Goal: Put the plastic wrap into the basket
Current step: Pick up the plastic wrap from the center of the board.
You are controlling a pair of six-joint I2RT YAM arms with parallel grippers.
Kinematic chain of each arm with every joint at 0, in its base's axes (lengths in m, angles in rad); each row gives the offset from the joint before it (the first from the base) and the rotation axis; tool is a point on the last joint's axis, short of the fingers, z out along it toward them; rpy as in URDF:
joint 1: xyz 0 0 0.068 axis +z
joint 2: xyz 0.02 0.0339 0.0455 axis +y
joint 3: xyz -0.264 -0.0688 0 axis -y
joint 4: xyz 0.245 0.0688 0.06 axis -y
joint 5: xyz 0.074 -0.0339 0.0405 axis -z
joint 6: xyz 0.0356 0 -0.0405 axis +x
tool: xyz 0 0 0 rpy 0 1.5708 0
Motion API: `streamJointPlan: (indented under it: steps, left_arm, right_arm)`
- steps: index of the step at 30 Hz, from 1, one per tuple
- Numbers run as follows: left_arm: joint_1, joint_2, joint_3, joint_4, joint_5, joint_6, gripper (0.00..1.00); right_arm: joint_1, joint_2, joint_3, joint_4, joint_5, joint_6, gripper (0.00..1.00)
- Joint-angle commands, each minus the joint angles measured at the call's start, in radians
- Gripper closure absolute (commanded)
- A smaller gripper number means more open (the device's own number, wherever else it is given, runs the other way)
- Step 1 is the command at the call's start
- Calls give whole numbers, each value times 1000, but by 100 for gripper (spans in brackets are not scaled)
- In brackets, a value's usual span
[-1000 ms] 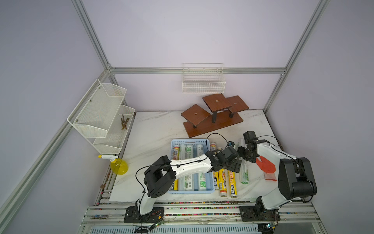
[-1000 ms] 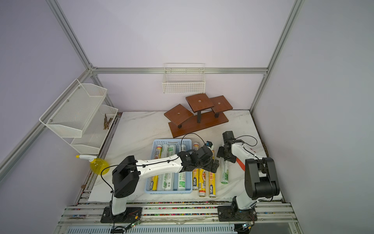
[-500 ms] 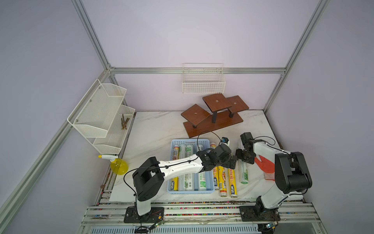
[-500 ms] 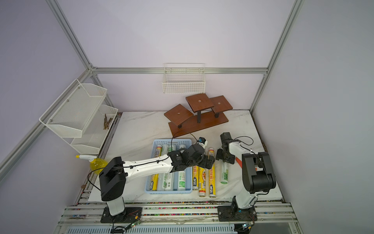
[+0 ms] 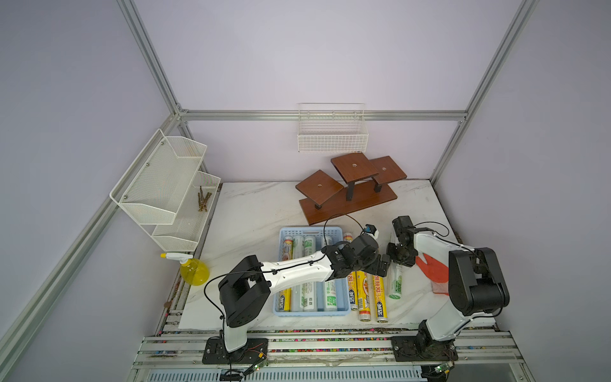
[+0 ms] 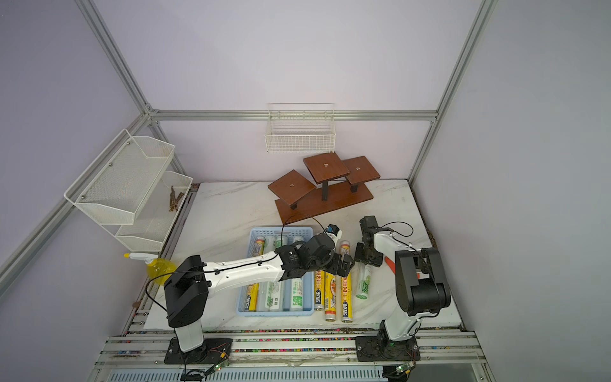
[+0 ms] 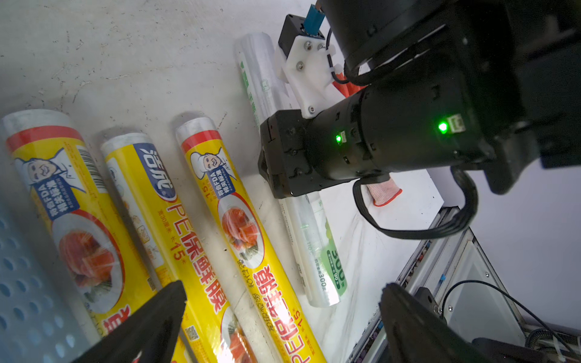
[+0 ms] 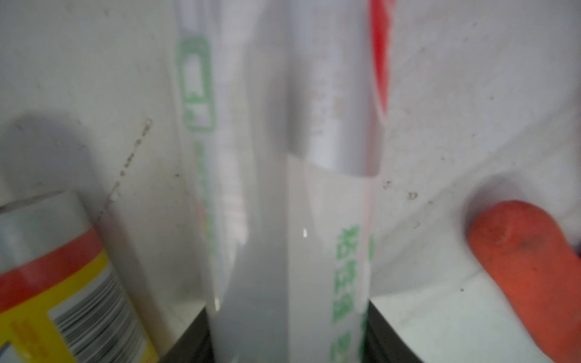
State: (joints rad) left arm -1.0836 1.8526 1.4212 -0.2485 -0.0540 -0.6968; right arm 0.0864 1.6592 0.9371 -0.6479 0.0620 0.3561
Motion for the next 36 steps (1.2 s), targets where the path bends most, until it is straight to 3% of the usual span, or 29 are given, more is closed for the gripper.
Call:
streamJointPlan:
  steps: [1,11,20,27,32,36]
  left_arm:
    - [5,1,27,34,11,-13,0]
    - [5,-28,2,46,-19,-28,0]
    - [5,-113,-76,82,-100,-35,0]
    - [5,-189,-153,102,-178,-57,0]
    - [5,-295,-282,170,-272,-75,0]
    - [6,-377,-355,182,-335,-69,0]
  right_arm:
    - [6,-4,-6,2,27,11,47]
    - [6,-165,23,-58,174,19,59]
    - [7,-271,42,-93,115,8,63]
    - [11,-352,94,-132,-33,-19,63]
    - [32,-427,111,-89,-266,-21,63]
    - [62,-456,121,-70,-298,17,63]
